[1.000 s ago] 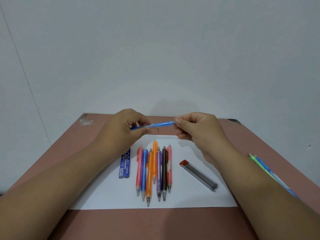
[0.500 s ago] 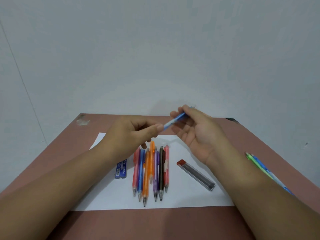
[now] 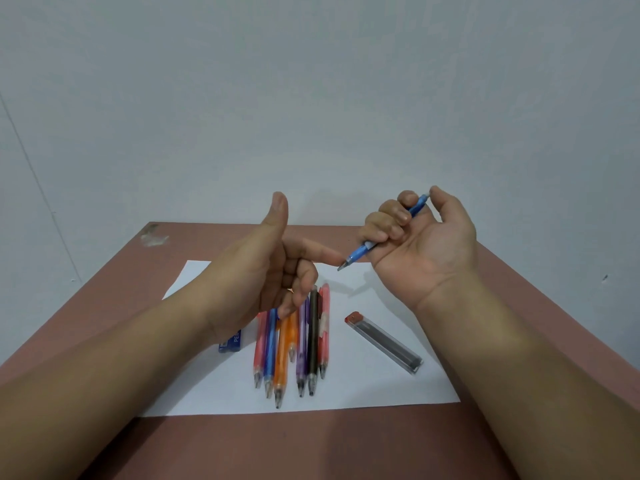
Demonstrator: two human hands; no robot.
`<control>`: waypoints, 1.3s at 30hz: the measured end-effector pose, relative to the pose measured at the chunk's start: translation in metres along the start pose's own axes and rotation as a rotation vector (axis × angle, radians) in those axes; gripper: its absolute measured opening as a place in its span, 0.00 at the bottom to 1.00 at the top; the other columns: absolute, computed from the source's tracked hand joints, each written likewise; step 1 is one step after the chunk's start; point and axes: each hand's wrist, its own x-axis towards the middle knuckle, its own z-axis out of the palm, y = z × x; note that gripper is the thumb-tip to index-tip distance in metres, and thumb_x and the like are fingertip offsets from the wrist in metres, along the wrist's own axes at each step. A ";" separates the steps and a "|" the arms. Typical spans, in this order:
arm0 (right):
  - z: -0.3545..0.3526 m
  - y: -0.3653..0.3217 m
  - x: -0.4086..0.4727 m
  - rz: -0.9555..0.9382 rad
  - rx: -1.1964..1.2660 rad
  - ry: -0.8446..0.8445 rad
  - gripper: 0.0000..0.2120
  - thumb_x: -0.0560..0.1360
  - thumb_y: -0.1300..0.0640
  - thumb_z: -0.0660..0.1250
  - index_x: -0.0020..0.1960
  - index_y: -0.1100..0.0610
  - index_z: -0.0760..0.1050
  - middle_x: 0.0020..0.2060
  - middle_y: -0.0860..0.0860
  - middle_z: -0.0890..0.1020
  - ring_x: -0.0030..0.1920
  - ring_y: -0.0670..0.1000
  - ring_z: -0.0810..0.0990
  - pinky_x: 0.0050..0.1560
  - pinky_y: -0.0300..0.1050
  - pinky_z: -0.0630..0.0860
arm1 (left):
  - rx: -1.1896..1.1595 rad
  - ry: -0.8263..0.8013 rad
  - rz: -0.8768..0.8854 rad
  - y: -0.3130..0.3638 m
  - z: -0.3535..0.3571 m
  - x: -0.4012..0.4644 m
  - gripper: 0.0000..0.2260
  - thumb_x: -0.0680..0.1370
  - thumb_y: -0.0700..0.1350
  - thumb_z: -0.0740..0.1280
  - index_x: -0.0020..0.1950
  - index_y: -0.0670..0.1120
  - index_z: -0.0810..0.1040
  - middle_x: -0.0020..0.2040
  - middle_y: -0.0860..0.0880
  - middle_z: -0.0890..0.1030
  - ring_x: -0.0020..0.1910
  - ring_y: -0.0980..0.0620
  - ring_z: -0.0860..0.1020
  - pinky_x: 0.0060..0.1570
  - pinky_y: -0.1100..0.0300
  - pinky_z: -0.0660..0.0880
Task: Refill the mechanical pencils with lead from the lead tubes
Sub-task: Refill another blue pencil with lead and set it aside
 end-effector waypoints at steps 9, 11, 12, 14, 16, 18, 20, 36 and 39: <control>0.000 -0.001 -0.002 -0.031 0.064 -0.018 0.16 0.79 0.51 0.53 0.34 0.55 0.64 0.29 0.49 0.63 0.27 0.50 0.59 0.30 0.41 0.62 | -0.038 -0.080 0.040 -0.005 -0.003 0.001 0.43 0.74 0.74 0.47 0.52 0.40 0.86 0.34 0.43 0.75 0.27 0.47 0.69 0.27 0.60 0.70; 0.000 -0.001 -0.002 -0.027 0.060 -0.025 0.15 0.78 0.52 0.52 0.34 0.55 0.63 0.29 0.49 0.62 0.27 0.50 0.59 0.30 0.41 0.62 | -0.043 -0.096 0.055 -0.007 -0.005 0.002 0.43 0.73 0.74 0.48 0.53 0.40 0.85 0.34 0.43 0.75 0.26 0.47 0.69 0.27 0.60 0.71; 0.000 -0.001 -0.002 -0.026 0.060 -0.028 0.15 0.78 0.51 0.52 0.34 0.55 0.63 0.29 0.49 0.62 0.27 0.50 0.59 0.30 0.41 0.62 | -0.044 -0.099 0.060 -0.007 -0.006 0.002 0.43 0.73 0.74 0.49 0.53 0.40 0.85 0.34 0.43 0.75 0.26 0.47 0.69 0.27 0.60 0.71; 0.000 0.000 -0.002 -0.027 0.059 -0.028 0.16 0.78 0.50 0.53 0.34 0.55 0.63 0.29 0.49 0.62 0.27 0.50 0.59 0.30 0.41 0.61 | -0.043 -0.099 0.064 -0.008 -0.006 0.002 0.43 0.72 0.75 0.50 0.53 0.40 0.85 0.34 0.42 0.75 0.27 0.47 0.69 0.27 0.60 0.71; 0.000 0.000 -0.002 -0.030 0.055 -0.026 0.16 0.79 0.49 0.53 0.34 0.55 0.63 0.29 0.49 0.62 0.26 0.49 0.59 0.29 0.42 0.61 | -0.050 -0.096 0.061 -0.008 -0.006 0.002 0.43 0.72 0.74 0.50 0.53 0.39 0.85 0.34 0.42 0.75 0.26 0.47 0.69 0.27 0.60 0.71; 0.001 0.000 -0.002 -0.031 0.052 -0.030 0.16 0.79 0.49 0.53 0.34 0.55 0.63 0.29 0.49 0.63 0.26 0.49 0.59 0.29 0.41 0.62 | -0.056 -0.096 0.060 -0.008 -0.006 0.003 0.43 0.72 0.74 0.50 0.54 0.39 0.85 0.34 0.42 0.75 0.25 0.48 0.70 0.27 0.61 0.71; 0.001 0.001 -0.002 -0.032 0.053 -0.033 0.17 0.79 0.49 0.53 0.35 0.55 0.63 0.29 0.49 0.63 0.26 0.49 0.59 0.30 0.41 0.62 | -0.059 -0.098 0.061 -0.008 -0.006 0.003 0.43 0.72 0.74 0.51 0.54 0.39 0.85 0.34 0.42 0.75 0.26 0.47 0.70 0.27 0.61 0.71; 0.002 -0.001 -0.002 -0.060 0.052 -0.018 0.17 0.79 0.50 0.52 0.34 0.55 0.63 0.29 0.49 0.62 0.26 0.49 0.59 0.29 0.41 0.62 | -0.071 -0.113 0.057 -0.010 -0.008 0.004 0.42 0.73 0.73 0.50 0.57 0.39 0.84 0.33 0.42 0.75 0.27 0.45 0.69 0.27 0.60 0.71; 0.002 -0.001 -0.002 -0.061 0.047 -0.019 0.17 0.79 0.49 0.53 0.34 0.55 0.62 0.29 0.49 0.62 0.26 0.49 0.58 0.29 0.42 0.61 | -0.067 -0.114 0.058 -0.010 -0.008 0.004 0.41 0.74 0.73 0.50 0.57 0.39 0.84 0.33 0.42 0.75 0.29 0.44 0.68 0.27 0.60 0.71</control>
